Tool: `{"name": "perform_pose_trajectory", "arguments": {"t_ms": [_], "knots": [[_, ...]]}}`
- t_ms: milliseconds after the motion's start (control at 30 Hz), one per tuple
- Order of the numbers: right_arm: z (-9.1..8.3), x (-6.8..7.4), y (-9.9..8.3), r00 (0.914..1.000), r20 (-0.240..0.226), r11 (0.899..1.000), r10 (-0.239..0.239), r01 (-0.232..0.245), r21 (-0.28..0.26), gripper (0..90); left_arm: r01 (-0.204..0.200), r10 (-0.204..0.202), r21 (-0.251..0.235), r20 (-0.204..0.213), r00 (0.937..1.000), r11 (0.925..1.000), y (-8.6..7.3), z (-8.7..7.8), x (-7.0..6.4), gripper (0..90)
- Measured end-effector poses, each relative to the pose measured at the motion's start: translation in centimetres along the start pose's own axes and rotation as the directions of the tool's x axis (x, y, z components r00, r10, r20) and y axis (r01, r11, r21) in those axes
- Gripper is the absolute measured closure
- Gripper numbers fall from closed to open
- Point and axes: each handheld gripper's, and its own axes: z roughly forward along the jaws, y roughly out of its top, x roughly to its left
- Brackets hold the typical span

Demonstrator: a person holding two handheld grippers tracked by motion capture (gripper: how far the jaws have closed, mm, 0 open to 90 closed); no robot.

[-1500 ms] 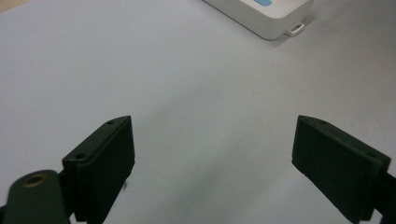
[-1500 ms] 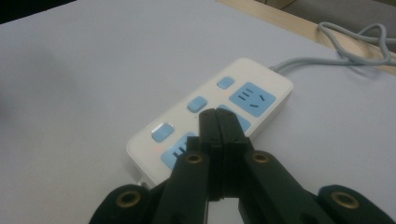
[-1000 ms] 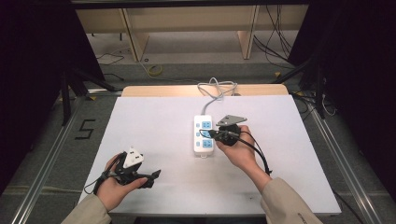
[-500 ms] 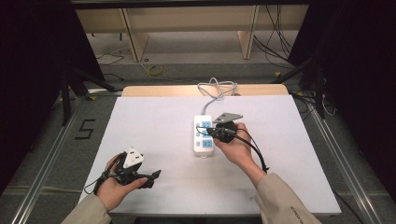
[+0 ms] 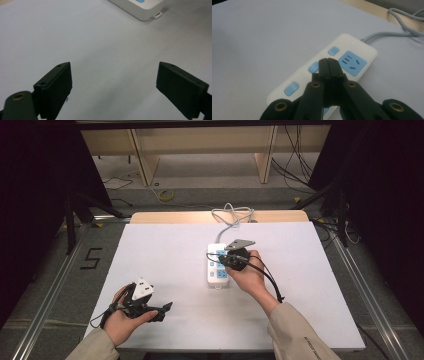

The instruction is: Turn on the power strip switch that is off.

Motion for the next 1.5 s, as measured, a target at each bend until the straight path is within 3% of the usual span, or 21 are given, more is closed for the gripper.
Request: {"name": "perform_pose_trajectory", "arguments": {"t_ms": [733,1500], "knots": [[1.2,0.1,1.0,1.0,0.0,1.0,0.002,-0.002,0.017,90.0,0.0,0.0,0.001,0.003,1.0,1.0,0.0,0.0,0.0,12.9],[2.8,0.4,1.5,1.0,0.002,0.997,0.002,-0.002,0.073,90.0,-0.001,0.001,0.0,0.006,1.0,1.0,0.0,0.1,0.0,12.9]]}}
